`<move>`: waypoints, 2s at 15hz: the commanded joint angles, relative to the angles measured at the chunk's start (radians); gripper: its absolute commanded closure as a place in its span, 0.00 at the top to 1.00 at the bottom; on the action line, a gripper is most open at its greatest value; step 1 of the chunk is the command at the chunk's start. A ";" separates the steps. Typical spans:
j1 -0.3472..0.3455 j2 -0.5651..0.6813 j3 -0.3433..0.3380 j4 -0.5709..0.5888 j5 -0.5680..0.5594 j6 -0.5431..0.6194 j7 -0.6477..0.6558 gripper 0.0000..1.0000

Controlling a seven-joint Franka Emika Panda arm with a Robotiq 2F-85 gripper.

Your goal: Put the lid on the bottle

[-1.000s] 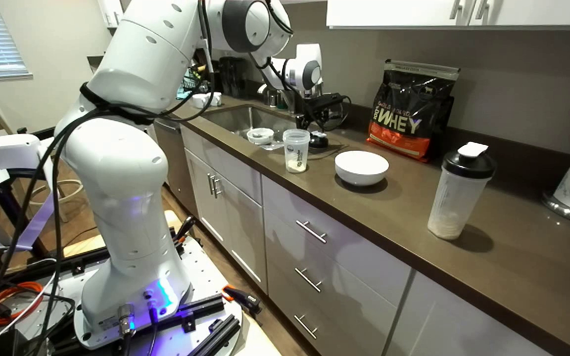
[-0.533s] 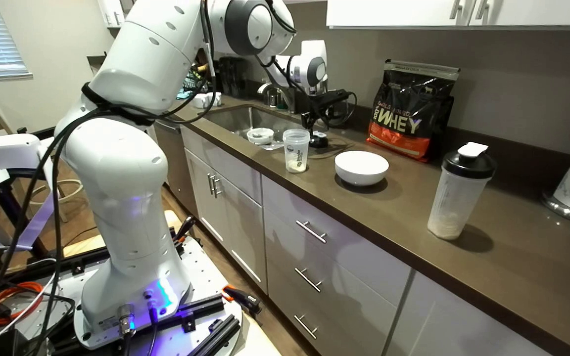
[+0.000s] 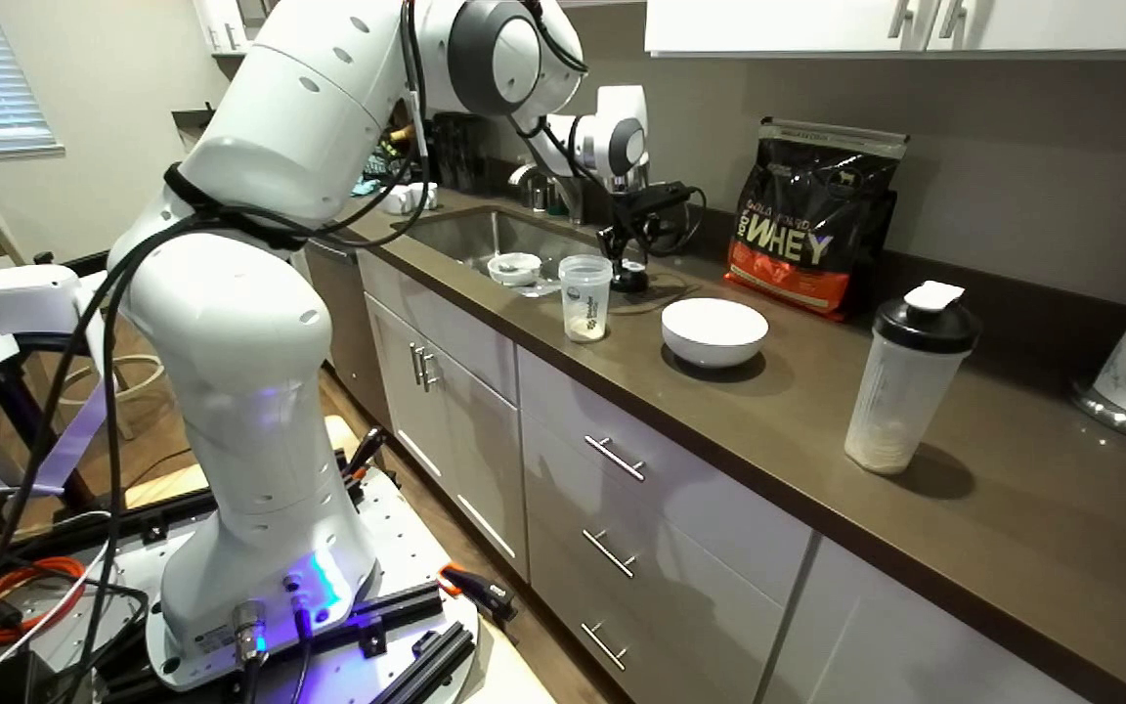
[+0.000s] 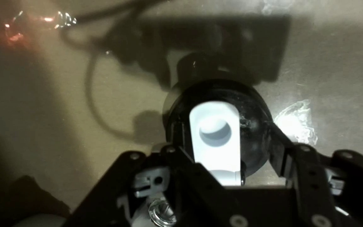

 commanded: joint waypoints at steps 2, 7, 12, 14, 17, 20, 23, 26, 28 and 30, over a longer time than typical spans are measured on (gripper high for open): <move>-0.003 0.024 0.002 0.043 -0.018 -0.031 -0.027 0.42; -0.004 0.027 -0.002 0.063 -0.018 -0.051 -0.033 0.21; -0.005 0.015 -0.007 0.044 -0.020 -0.052 -0.028 0.13; -0.006 0.004 -0.011 0.033 -0.021 -0.044 -0.022 0.13; -0.010 -0.023 -0.012 0.006 -0.019 -0.025 -0.015 0.13; -0.013 -0.057 -0.010 -0.025 -0.018 -0.010 -0.014 0.13; -0.016 -0.105 -0.010 -0.072 -0.017 0.008 -0.007 0.13; -0.021 -0.163 -0.008 -0.145 -0.012 0.027 0.001 0.13; -0.024 -0.208 -0.007 -0.203 -0.010 0.041 0.007 0.13; -0.024 -0.253 -0.009 -0.261 -0.014 0.054 0.014 0.13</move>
